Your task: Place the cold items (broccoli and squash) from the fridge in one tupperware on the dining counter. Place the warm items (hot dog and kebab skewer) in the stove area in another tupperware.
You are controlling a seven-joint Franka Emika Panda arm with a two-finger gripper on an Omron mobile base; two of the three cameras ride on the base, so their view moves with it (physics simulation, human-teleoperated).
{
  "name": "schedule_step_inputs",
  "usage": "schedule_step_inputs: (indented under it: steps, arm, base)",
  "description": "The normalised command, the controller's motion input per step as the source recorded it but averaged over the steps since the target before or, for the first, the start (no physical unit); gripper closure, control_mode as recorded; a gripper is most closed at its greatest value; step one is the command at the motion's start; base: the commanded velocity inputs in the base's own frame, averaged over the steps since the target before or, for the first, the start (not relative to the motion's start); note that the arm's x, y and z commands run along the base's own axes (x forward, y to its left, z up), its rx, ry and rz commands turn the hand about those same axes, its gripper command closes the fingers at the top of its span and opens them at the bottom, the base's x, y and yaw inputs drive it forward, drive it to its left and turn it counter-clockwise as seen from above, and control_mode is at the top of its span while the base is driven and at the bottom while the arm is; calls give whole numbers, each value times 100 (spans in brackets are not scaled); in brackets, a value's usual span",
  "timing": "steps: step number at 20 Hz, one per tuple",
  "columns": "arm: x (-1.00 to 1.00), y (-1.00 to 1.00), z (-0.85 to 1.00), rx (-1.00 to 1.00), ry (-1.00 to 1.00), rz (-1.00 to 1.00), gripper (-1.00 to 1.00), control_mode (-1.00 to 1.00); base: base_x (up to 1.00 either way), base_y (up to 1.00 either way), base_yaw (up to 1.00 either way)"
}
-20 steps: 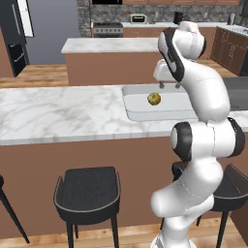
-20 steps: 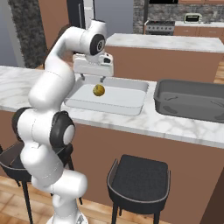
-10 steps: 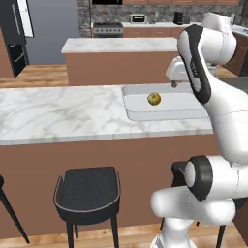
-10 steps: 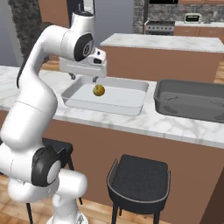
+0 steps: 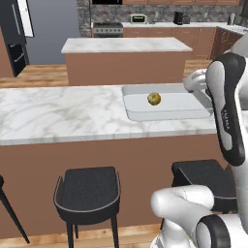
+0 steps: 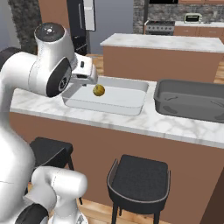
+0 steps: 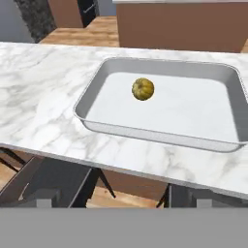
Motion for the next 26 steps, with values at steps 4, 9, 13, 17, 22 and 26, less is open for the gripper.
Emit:
schedule_step_inputs:
  steps: [4, 9, 13, 17, 22, 26]
  arm:
    - [-98, 5, 0, 0, -32, -3, -100, -100]
    - [-78, 18, -1, 0, -17, 0, -100, -100]
    - [-8, 13, -4, -10, 4, 0, -100, -100]
    - [-25, -19, -5, 4, -12, -2, -100, 100]
    - [0, 0, 0, 0, 0, 0, -100, 100]
    - [0, 0, 0, 0, 0, 0, -100, 100]
  base:
    - [0, 0, 0]
    - [0, 0, 0]
    - [0, 0, 0]
    - [-14, -16, -3]
    - [-41, -95, -19]
    - [-7, -100, -23]
